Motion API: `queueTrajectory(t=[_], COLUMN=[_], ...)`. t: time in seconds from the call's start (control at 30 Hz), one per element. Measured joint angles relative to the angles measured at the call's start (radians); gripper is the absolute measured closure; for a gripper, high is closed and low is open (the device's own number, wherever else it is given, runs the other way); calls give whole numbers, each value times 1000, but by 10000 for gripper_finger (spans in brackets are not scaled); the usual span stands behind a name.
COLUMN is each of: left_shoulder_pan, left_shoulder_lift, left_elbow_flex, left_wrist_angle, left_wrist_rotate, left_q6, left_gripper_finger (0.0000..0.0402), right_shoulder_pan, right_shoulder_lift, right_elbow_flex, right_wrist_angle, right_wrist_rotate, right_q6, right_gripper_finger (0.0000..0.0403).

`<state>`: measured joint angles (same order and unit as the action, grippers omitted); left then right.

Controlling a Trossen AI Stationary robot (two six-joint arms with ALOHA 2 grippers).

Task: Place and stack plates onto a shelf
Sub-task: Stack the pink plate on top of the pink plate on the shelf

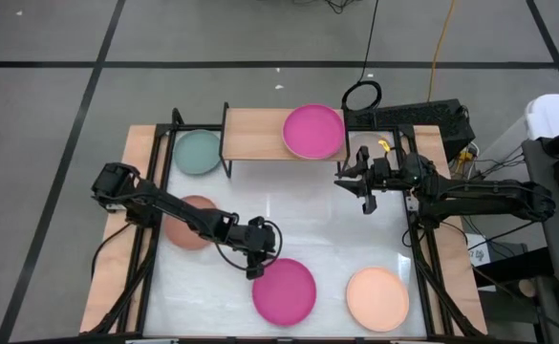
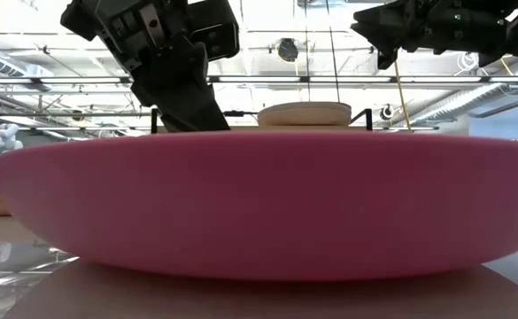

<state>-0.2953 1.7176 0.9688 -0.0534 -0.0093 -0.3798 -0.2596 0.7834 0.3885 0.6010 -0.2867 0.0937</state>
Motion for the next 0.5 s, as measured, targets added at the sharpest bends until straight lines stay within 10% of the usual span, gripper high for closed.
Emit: queueTrajectory(t=[0.5], left_shoulder_pan=[-4], left_shoulder_lift=[80], left_elbow_flex=[3], left_wrist_angle=[3], left_wrist_rotate=[22], left_q6=[-27], left_gripper_finger=[314], right_shoulder_pan=[0], right_shoulder_lift=[0], right_elbow_flex=[0], right_wrist_angle=[-3], right_wrist_rotate=[0], right_q6=[0], right_gripper_finger=[314])
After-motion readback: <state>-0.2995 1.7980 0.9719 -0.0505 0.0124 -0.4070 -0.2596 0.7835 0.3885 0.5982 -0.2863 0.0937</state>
